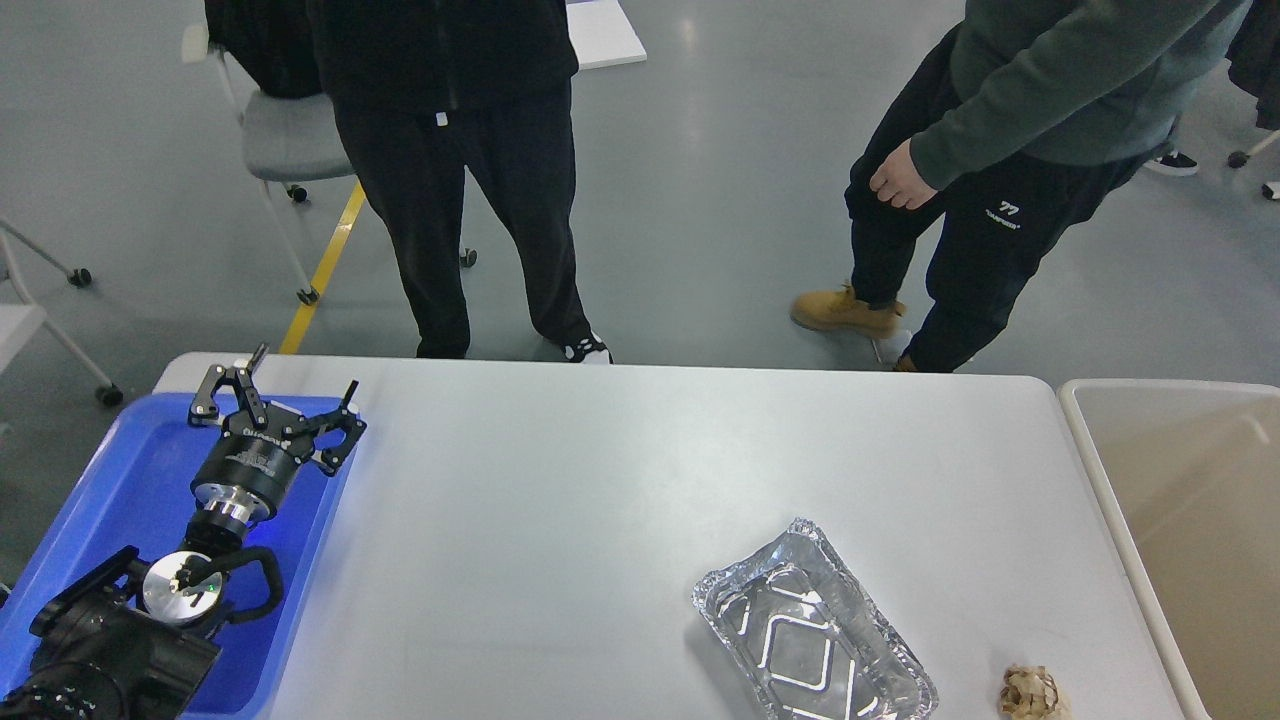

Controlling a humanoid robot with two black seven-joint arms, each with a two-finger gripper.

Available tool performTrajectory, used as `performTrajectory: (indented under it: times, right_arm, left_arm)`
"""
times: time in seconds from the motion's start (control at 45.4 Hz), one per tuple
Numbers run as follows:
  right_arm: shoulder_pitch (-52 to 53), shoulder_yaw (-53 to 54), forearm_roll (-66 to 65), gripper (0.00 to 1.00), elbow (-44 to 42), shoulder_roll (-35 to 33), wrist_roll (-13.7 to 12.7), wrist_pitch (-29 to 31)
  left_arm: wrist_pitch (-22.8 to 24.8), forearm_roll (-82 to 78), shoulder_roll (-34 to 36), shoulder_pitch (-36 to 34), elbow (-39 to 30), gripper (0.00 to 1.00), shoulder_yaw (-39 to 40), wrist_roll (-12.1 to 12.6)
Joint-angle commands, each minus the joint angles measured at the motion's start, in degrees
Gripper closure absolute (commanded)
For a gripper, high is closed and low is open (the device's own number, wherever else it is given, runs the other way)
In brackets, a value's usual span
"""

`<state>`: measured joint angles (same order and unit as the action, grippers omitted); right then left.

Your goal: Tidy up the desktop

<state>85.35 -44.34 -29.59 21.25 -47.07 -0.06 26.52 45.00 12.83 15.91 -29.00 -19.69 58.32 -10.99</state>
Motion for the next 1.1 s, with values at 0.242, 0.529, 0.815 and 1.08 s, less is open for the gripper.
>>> performTrajectory:
  times: [0.242,0.529,0.815,1.08]
  right_arm:
    - [-34.5,31.6,9.6,1.0,-22.0,15.6,-0.6,-21.8]
    - [-44.0,42.1,11.2,1.0,-22.1,21.7,-1.8,-30.8]
    - [-48.0,43.0,16.0,1.0,-22.1,24.0,-1.8,-32.1]
    - [-49.2,43.0,20.0,1.0,-22.0,24.9,-1.9,-32.7]
  left_arm:
    - [0.0,0.0,0.0,0.0,0.0,0.0,0.0,0.0]
    - [0.0,0.0,0.0,0.0,0.0,0.0,0.0,0.0]
    - [0.0,0.0,0.0,0.0,0.0,0.0,0.0,0.0]
    - [0.0,0.1,0.0,0.0,0.0,0.0,0.0,-0.1]
